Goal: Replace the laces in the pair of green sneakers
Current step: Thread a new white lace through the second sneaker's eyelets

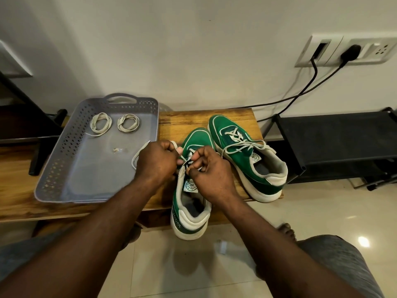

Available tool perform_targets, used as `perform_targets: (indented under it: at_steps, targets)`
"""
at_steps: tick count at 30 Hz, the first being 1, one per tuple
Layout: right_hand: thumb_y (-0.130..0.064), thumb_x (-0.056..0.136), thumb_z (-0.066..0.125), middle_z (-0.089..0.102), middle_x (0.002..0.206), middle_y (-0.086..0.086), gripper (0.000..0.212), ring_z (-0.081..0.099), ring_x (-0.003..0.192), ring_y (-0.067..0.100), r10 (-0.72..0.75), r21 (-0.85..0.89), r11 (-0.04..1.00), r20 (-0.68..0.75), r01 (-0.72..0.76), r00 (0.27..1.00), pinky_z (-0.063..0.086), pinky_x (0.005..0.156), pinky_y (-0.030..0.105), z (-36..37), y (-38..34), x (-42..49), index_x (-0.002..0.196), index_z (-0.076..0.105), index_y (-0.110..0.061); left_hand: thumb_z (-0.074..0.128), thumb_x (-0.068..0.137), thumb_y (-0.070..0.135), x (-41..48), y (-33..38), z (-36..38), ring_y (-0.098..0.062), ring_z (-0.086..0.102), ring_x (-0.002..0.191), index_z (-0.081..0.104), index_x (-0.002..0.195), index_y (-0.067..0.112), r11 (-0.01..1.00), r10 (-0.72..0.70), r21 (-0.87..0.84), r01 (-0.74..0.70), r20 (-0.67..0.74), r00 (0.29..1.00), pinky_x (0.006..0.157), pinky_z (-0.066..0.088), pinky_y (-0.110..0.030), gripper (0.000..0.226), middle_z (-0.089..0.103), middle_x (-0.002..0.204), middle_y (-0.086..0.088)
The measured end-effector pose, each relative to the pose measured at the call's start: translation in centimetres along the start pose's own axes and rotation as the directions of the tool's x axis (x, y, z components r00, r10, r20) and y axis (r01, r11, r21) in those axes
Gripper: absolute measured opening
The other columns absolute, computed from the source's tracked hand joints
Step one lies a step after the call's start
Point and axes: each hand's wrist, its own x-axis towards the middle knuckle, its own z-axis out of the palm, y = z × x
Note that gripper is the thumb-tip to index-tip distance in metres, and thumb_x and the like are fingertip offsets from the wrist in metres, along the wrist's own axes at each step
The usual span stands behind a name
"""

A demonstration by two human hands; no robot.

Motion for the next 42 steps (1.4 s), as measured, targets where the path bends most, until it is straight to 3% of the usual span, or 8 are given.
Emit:
perform_targets:
  at_steps: [3,7,11,15,21,31,36,42]
  targets:
    - [-0.007,0.084,0.077,0.07,0.079,-0.007,0.027,0.065,0.07,0.005,-0.005,-0.005,1.0,-0.001,0.005,1.0,0.056,0.067,0.026,0.0,0.0,0.1,0.097,0.064,-0.027,0.068,0.101,0.029,0.0,0.1,0.0,-0.034,0.076,0.076,0.074,0.087,0.015,1.0,0.008,0.015,-0.008,0.014,1.0,0.071,0.064,-0.057,0.021,0.077,0.074,-0.004]
    - [-0.009,0.086,0.079,0.072,0.081,-0.007,0.019,0.066,0.073,0.004,0.002,0.038,0.999,0.04,-0.003,0.999,0.054,0.068,0.021,-0.2,0.3,0.2,0.093,0.073,-0.025,0.075,0.095,0.038,0.0,0.4,-0.4,-0.036,0.076,0.079,0.075,0.085,0.018,0.999,0.03,0.027,-0.032,0.07,0.997,0.073,0.064,-0.057,0.022,0.077,0.077,-0.004]
    - [-0.009,0.087,0.078,0.073,0.08,-0.009,0.016,0.065,0.072,0.002,0.003,0.041,0.999,0.07,-0.006,0.998,0.053,0.067,0.018,-0.6,0.3,0.4,0.086,0.076,-0.025,0.077,0.09,0.014,0.3,0.6,-0.9,-0.037,0.077,0.085,0.072,0.094,0.01,0.996,-0.081,-0.027,0.087,0.165,0.983,0.077,0.064,-0.059,0.008,0.078,0.09,-0.014]
    - [-0.007,0.085,0.077,0.07,0.083,-0.006,0.02,0.064,0.075,0.007,0.02,0.029,0.999,0.031,-0.021,0.999,0.053,0.067,0.021,-0.3,0.2,0.4,0.09,0.068,-0.024,0.069,0.092,0.0,-0.1,1.0,-1.4,-0.033,0.078,0.081,0.072,0.098,0.005,0.99,-0.131,-0.014,0.139,0.251,0.959,0.074,0.065,-0.046,0.008,0.078,0.092,-0.018]
    - [-0.005,0.084,0.081,0.069,0.083,0.004,0.025,0.071,0.087,0.028,0.133,0.189,0.973,0.025,-0.136,0.991,0.061,0.085,0.046,-0.5,0.5,1.2,0.091,0.063,-0.021,0.07,0.093,-0.001,-0.3,1.0,-1.9,-0.03,0.078,0.081,0.077,0.091,0.008,0.998,-0.068,0.026,0.064,0.273,0.96,0.07,0.065,-0.041,0.011,0.079,0.085,-0.013]
    - [-0.002,0.082,0.08,0.071,0.089,0.01,0.025,0.068,0.08,0.021,0.125,0.151,0.978,0.114,-0.141,0.986,0.06,0.084,0.047,-1.1,0.6,1.4,0.089,0.063,-0.02,0.072,0.094,0.002,-0.5,0.8,-1.8,-0.026,0.079,0.084,0.08,0.094,0.009,0.995,-0.09,-0.016,0.098,0.271,0.958,0.076,0.066,-0.041,0.011,0.08,0.086,-0.009]
    - [-0.003,0.082,0.081,0.069,0.08,-0.001,0.025,0.066,0.074,0.013,0.086,0.074,0.993,0.108,-0.094,0.99,0.06,0.075,0.038,-0.9,0.5,1.2,0.087,0.064,-0.021,0.066,0.097,0.001,-0.6,0.7,-1.6,-0.024,0.078,0.079,0.08,0.092,0.01,0.997,-0.072,0.0,0.075,0.26,0.963,0.07,0.065,-0.035,0.018,0.08,0.082,-0.008]
    - [-0.007,0.082,0.083,0.072,0.085,0.005,0.025,0.071,0.085,0.029,0.121,0.104,0.986,0.067,-0.128,0.99,0.063,0.081,0.049,-0.4,0.9,1.3,0.086,0.064,-0.022,0.072,0.095,0.004,-0.4,0.4,-1.5,-0.026,0.078,0.085,0.082,0.092,0.013,0.999,-0.036,0.018,0.033,0.253,0.967,0.08,0.066,-0.044,0.014,0.08,0.084,-0.006]
